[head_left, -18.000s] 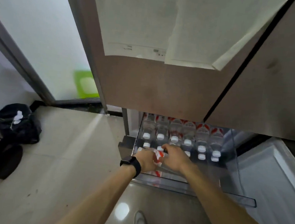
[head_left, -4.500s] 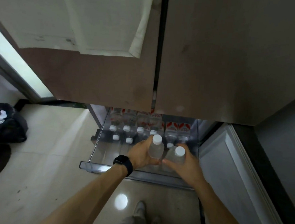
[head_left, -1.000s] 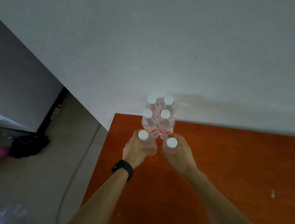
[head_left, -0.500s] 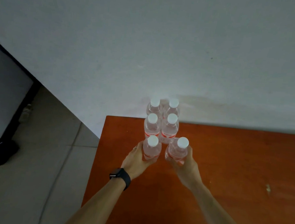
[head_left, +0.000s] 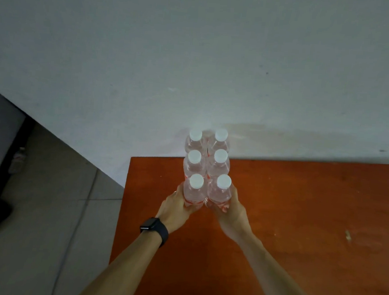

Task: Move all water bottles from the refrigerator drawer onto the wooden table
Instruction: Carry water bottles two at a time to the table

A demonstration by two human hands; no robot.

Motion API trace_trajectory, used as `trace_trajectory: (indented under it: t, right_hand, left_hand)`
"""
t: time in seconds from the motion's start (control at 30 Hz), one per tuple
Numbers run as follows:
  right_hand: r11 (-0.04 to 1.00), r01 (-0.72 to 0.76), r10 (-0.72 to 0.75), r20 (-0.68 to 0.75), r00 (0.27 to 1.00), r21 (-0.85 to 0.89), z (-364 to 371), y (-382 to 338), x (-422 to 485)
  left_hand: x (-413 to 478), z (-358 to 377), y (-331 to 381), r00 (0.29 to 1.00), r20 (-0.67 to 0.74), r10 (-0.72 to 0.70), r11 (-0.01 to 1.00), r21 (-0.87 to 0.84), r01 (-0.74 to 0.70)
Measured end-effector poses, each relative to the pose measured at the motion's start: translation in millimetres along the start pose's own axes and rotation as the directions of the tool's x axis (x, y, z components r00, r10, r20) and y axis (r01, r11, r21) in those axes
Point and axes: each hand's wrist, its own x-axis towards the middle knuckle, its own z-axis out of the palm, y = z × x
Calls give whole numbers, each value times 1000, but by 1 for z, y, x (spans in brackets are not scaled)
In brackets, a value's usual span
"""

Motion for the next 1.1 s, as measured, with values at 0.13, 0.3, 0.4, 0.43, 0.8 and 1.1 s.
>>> trace_trajectory:
  t: [0.13,0.3,0.4,0.43,0.8,1.1]
  right_hand:
    - [1000,15,-15,7,1000,-14,-2,2,2]
    - [999,18,-16,42,999,-40,-6,4,4]
    - [998,-3,7,63,998,-55,-7,3,4]
    - [999,-13,16,64,998,-53,-7,2,3]
    - [983,-171,171,-9,985,-66,-18,-2,-31]
    - [960,-132,118,-70,991,-248,-69,25,-149]
  left_hand:
    - [-1,2,2,1000,-15,0,1000,-18,0]
    - [-3,5,2,1000,-29,11,999,-33,-12]
    - [-3,4,0,1000,-12,-4,1000,-25,4]
    - [-4,3,1,1000,-8,-5,1000,-18,5]
    - [-19,-10,8,994,27,-106,986,132,101]
    - [-89,11,30,961,259,-98,898,439,-27]
